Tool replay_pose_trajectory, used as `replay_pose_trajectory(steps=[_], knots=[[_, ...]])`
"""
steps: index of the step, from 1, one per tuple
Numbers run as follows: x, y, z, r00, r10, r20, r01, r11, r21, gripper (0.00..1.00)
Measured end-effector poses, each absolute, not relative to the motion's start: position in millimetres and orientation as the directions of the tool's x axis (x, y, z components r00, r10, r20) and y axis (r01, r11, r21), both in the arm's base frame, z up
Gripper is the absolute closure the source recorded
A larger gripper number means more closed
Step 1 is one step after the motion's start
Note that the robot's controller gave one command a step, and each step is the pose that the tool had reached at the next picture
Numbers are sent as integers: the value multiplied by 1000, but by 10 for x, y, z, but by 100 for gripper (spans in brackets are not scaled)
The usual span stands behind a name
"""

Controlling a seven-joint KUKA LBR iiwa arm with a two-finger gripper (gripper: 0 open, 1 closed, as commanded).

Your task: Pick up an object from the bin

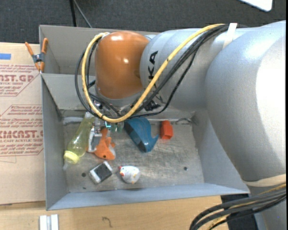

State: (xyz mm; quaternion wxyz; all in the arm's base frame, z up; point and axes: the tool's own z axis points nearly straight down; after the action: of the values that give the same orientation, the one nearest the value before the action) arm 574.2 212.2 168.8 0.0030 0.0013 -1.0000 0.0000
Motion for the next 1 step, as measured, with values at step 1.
replay_pose_trajectory(steps=[1], knots=[[5762, 2114, 1737, -1000, -1, -1, -1, 1000, 2, 0]])
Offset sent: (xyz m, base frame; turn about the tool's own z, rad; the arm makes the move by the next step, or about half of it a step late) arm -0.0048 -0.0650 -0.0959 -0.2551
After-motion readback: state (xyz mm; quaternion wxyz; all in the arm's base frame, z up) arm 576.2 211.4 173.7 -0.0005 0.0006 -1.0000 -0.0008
